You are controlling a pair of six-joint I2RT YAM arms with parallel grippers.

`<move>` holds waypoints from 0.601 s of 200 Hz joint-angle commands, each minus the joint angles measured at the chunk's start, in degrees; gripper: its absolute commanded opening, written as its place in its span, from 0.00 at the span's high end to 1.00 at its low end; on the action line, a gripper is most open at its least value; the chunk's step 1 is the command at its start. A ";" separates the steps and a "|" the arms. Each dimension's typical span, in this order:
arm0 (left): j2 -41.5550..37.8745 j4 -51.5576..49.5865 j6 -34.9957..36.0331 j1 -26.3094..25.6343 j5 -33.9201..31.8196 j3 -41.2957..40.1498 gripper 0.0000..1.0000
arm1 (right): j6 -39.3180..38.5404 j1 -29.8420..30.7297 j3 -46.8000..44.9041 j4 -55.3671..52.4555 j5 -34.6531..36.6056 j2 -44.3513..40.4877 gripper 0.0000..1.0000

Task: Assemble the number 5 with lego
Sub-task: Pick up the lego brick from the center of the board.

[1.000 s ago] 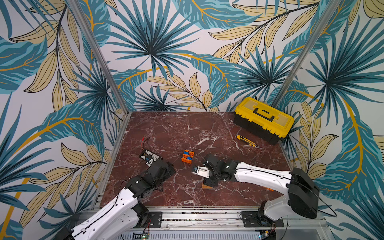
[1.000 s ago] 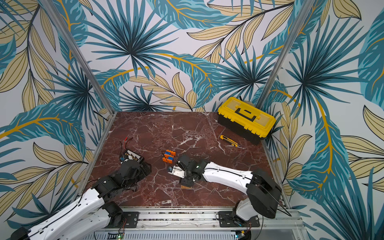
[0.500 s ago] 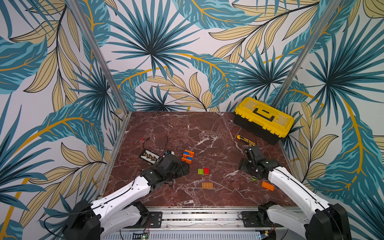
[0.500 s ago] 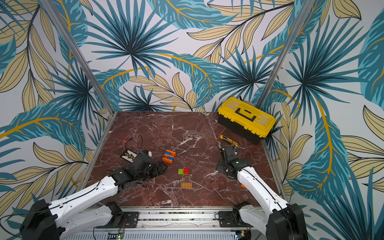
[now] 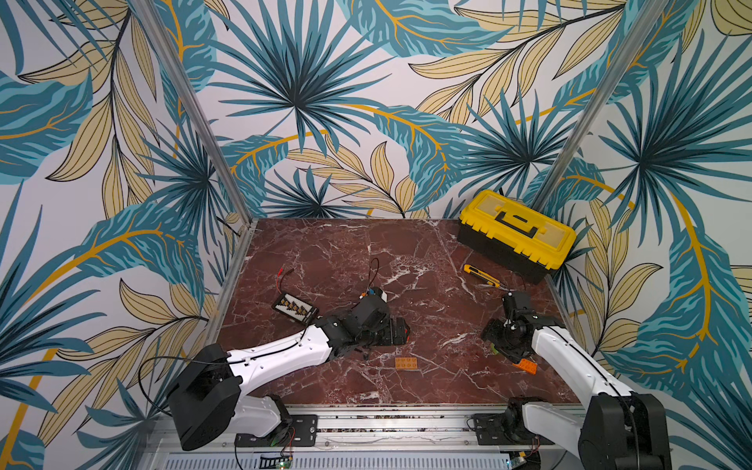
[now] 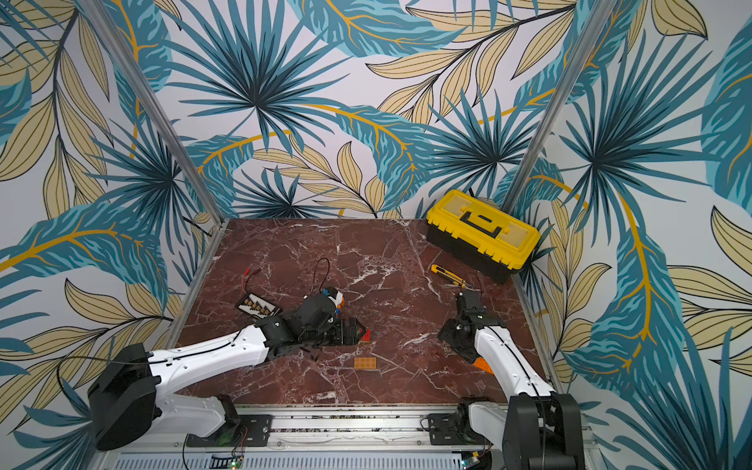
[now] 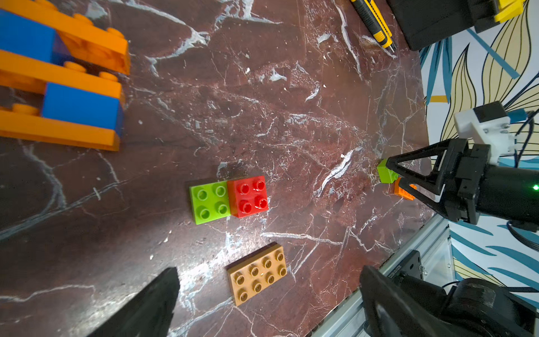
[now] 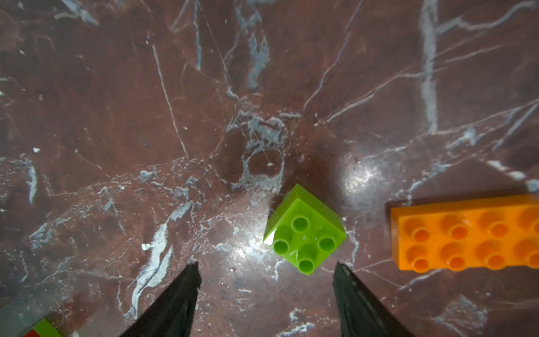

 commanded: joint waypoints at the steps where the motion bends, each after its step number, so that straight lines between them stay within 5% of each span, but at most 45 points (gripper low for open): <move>1: -0.15 1.29 1.07 -0.13 0.33 2.19 0.00 | -0.20 -0.28 -2.46 1.80 -4.44 0.19 0.28; 64: 0.68 2.30 0.69 -0.13 0.30 1.82 0.00 | -0.23 0.60 -3.28 -0.43 -6.96 -2.41 0.33; 101: 0.75 2.52 0.61 -0.13 0.82 1.44 0.00 | -0.47 -0.23 0.05 -2.09 4.48 -5.37 0.30; 120: 0.26 2.87 0.60 -0.12 0.82 1.05 0.00 | -1.56 -3.19 3.03 -1.19 4.78 -3.05 0.27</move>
